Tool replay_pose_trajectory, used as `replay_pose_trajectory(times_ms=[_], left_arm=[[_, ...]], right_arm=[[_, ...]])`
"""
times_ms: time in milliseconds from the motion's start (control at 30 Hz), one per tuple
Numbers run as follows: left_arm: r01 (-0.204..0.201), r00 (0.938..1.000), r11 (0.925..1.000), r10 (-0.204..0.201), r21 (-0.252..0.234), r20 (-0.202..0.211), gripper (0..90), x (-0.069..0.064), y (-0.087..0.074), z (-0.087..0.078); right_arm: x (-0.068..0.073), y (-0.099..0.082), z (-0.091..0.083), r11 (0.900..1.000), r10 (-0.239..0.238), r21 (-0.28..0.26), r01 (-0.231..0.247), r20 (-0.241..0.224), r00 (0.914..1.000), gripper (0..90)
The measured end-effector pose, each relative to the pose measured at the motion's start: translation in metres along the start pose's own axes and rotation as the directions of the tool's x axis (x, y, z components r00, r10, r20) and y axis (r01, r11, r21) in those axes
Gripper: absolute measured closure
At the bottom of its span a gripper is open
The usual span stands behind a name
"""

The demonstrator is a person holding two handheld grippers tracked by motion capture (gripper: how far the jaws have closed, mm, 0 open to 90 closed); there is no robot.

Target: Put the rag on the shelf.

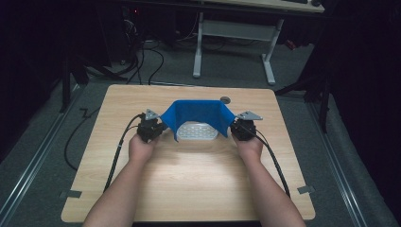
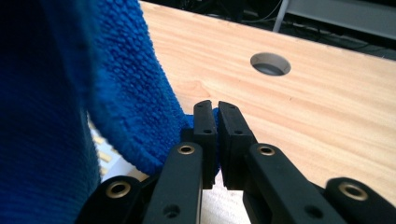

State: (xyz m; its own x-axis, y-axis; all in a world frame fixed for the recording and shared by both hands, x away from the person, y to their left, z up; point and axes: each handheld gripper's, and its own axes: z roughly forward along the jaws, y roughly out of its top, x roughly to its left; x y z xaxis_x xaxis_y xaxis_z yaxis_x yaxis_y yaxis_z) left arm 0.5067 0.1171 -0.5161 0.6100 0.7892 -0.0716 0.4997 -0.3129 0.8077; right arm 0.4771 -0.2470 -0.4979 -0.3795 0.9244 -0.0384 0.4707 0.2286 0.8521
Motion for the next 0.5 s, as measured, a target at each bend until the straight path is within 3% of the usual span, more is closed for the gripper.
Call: replay_pose_trajectory(times_ms=[67,167,267,367,500], left_arm=[[0.0,1.0,1.0,0.0,-0.007,-0.003,77.3,-0.001,0.001,0.0],[0.002,0.9998,0.9998,-0.002,-0.022,-0.019,70.2,-0.003,0.004,-0.006],[0.015,0.9997,0.9996,-0.015,-0.024,-0.019,66.0,-0.003,0.005,-0.009],[0.024,0.9991,0.9981,-0.026,-0.057,-0.035,60.1,-0.004,0.003,-0.019],[0.038,0.9974,0.9971,-0.042,-0.065,-0.058,54.8,-0.001,-0.001,-0.026]], right_arm=[[0.0,0.0,-0.001,1.0,0.003,-0.002,-0.003,0.0,1.0,79.2],[-0.001,0.005,-0.007,0.9999,0.001,-0.016,0.0,0.019,0.9998,70.6],[-0.003,0.007,-0.012,0.9997,0.009,-0.022,-0.008,0.032,0.9994,68.1],[-0.011,0.005,-0.023,0.9982,0.035,-0.049,-0.033,0.052,0.998,64.9],[-0.018,0.003,-0.031,0.9979,0.055,-0.038,-0.053,0.063,0.9965,61.9]])
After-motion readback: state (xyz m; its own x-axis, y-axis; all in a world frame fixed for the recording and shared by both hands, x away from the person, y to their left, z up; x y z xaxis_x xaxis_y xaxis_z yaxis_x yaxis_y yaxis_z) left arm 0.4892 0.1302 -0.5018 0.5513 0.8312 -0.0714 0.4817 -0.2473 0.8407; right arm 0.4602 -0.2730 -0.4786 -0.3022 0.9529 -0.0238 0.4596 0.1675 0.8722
